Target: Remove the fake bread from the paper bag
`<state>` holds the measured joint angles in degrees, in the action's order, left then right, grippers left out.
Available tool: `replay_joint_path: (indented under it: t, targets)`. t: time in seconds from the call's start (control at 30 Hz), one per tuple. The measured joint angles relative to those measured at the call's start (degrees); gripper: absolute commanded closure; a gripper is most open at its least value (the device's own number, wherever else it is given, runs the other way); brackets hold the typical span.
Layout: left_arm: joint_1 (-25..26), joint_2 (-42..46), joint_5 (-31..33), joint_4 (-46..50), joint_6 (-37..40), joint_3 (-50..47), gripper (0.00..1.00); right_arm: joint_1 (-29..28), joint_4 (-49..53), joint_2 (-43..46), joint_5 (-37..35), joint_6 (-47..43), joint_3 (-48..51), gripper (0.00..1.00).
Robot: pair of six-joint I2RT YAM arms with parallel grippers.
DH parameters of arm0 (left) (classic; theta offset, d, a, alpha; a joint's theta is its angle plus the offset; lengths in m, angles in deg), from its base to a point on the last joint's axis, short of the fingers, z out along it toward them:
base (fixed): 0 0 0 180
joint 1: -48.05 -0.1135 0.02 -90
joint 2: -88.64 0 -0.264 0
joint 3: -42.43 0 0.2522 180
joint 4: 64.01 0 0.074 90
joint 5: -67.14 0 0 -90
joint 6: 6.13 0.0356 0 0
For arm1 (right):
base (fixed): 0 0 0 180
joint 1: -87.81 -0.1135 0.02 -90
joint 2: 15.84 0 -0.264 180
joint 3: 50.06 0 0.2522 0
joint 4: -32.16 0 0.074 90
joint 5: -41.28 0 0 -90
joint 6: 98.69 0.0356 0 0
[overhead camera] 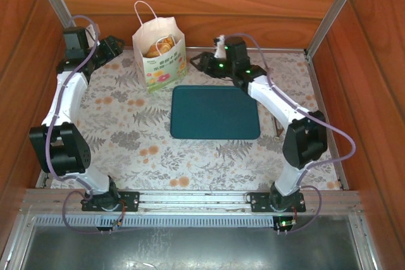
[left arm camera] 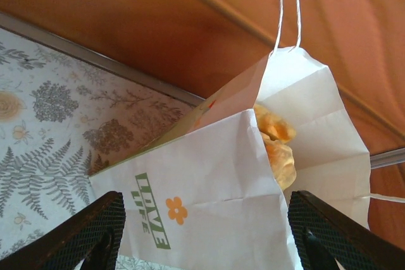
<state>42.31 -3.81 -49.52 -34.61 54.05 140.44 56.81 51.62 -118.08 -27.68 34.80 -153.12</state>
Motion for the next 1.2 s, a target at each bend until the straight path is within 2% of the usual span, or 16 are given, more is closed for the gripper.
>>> replay_joint_path:
  t: [0.3,0.47,0.63,0.73,0.93,1.1,1.2]
  targets:
    - [0.2,1.3,-0.2,0.2,0.0,-1.7,0.26,-7.2,-6.0,-13.0,-1.8,4.6,-18.6,0.43]
    - [0.2,3.6,0.0,0.4,0.1,-3.3,0.26,-8.9,-6.5,-15.8,-4.9,4.9,-24.0,0.42]
    - [0.2,5.0,0.0,0.4,0.0,-3.6,0.25,-9.5,-6.0,-19.8,-8.8,5.3,-31.2,0.46]
    - [0.2,5.5,0.0,0.4,0.0,-3.7,0.25,-9.6,-5.4,-22.3,-10.8,5.6,-34.5,0.55]
    - [0.2,7.0,0.6,0.4,0.2,-5.1,0.25,-10.2,-2.9,-23.8,-12.5,5.6,-36.2,0.83]
    - [0.2,7.6,1.4,0.5,0.6,-5.3,0.25,-11.0,-3.0,-23.2,-11.8,5.7,-34.2,0.95]
    - [0.2,7.8,1.8,0.7,0.8,-5.3,0.24,-11.1,-3.0,-22.1,-9.8,6.4,-31.8,0.97]
